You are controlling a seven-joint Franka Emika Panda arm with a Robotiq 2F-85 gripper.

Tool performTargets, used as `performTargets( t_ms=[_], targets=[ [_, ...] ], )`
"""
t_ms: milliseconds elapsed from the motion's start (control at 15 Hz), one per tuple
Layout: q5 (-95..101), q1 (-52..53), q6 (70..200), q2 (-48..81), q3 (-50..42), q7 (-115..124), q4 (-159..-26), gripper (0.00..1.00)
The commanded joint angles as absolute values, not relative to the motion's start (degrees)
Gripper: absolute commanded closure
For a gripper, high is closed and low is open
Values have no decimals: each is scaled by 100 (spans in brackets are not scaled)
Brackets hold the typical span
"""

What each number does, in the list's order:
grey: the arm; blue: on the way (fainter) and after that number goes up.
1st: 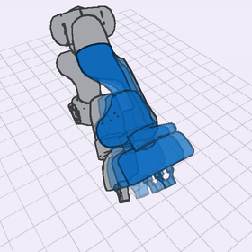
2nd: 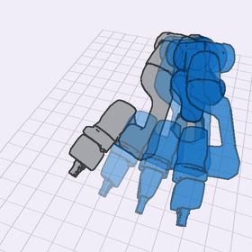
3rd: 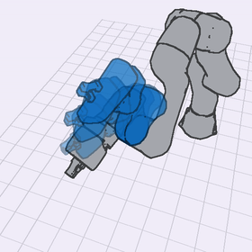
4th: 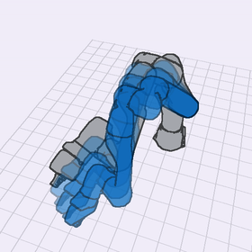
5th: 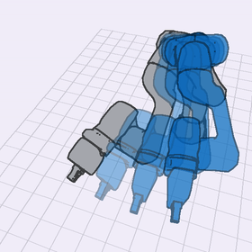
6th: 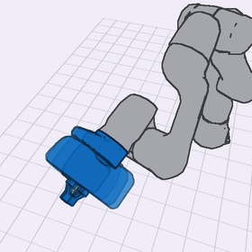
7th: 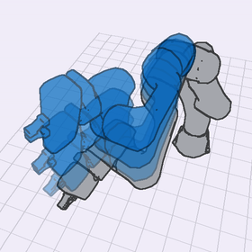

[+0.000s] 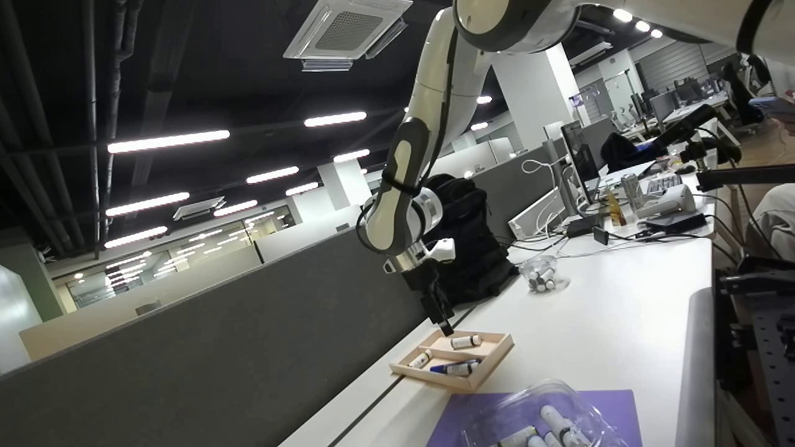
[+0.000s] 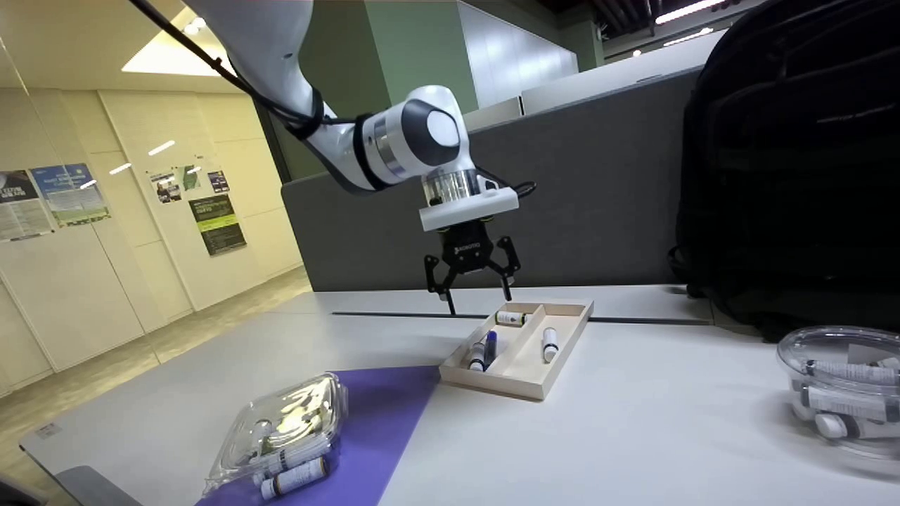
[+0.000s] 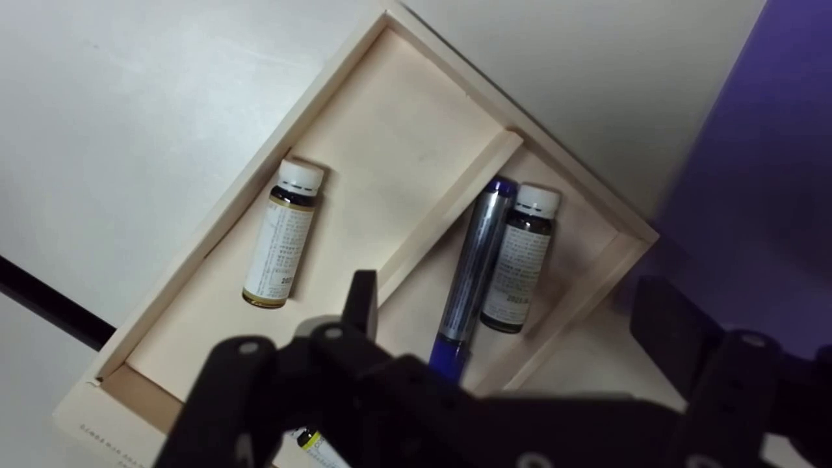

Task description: Remove the marker from the tray and put it on the table

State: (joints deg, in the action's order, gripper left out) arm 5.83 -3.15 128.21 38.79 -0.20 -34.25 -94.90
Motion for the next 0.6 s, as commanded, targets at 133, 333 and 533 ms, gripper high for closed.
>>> performTargets(
  t_ms=[133,333,533],
  targets=[
    [1046,-274,13072,4367,-17,-3146,-9058,0],
    [1149,-283,13258,4741,9,-3182,-8766,0],
    [1188,-298,13257,5076,92,-3325,-8479,0]
  ],
)
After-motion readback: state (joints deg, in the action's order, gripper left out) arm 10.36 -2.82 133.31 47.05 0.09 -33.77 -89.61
